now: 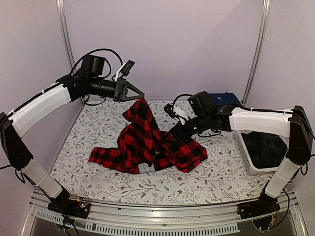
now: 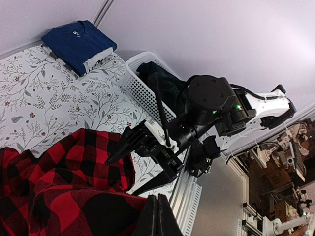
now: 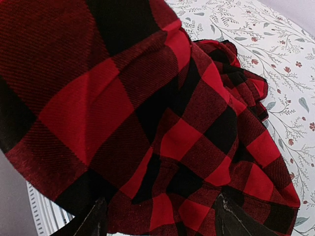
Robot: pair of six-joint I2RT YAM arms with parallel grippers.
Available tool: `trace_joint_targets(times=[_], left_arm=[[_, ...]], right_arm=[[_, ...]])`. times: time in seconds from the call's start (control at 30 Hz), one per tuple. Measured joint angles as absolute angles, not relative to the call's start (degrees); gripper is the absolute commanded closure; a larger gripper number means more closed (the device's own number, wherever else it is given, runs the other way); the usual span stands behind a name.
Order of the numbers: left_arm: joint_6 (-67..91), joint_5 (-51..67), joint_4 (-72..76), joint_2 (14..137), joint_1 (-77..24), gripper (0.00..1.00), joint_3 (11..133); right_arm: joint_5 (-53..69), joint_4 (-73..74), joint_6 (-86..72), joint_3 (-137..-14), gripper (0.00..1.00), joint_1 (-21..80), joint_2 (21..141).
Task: Fold and stack the mixed laundry pile
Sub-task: Flatten out the crumpled shirt at the center of the board.
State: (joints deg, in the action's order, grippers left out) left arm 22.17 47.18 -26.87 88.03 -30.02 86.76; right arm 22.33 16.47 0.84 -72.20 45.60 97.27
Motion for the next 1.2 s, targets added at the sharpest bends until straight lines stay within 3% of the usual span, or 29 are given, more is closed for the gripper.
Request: trace_joint_targets(times=[0.4,0.6,0.63,0.8,0.83,0.93,1.1,1.17,1.2], left_arm=[[22.3,47.9,-27.3,89.3,-28.9,1.00,88.8],[22.3,48.5,-27.8,90.5,-27.8,1.00,89.7],[22.3,48.6,-27.7,90.7,-27.7,1.00,89.8],[22.5,48.9,-27.8,92.0,-27.6,1.00,90.3],[22.5,48.9,-27.8,92.3,-27.5,1.00,90.5],[22.7,48.2,-27.8,93.6,-26.9,1.00,91.7],[25.4,40.8,-29.0,104.2,-23.4,0.75,102.6],[26.5,38.1,-31.8,113.7,-21.5,0.58,113.7],[26.3,36.6,-32.9,117.6,-20.8,0.43,117.9]], right_arm=[[21.7,13.8,1.0,-67.7,0.27,47.1,88.4],[19.5,13.3,0.9,-69.2,0.31,49.5,92.6],[18.6,13.3,0.9,-69.3,0.34,49.8,93.5],[13.9,13.8,-0.3,-72.0,0.93,50.6,98.8],[13.3,13.8,-0.6,-72.3,0.99,50.6,99.4],[12.6,14.1,-1.1,-72.4,1.00,50.6,99.4],[16.2,13.6,-1.5,-70.5,1.00,50.6,95.5],[18.4,13.6,-2.0,-69.3,1.00,50.4,92.9],[19.7,13.6,-2.3,-68.9,1.00,50.1,91.8]])
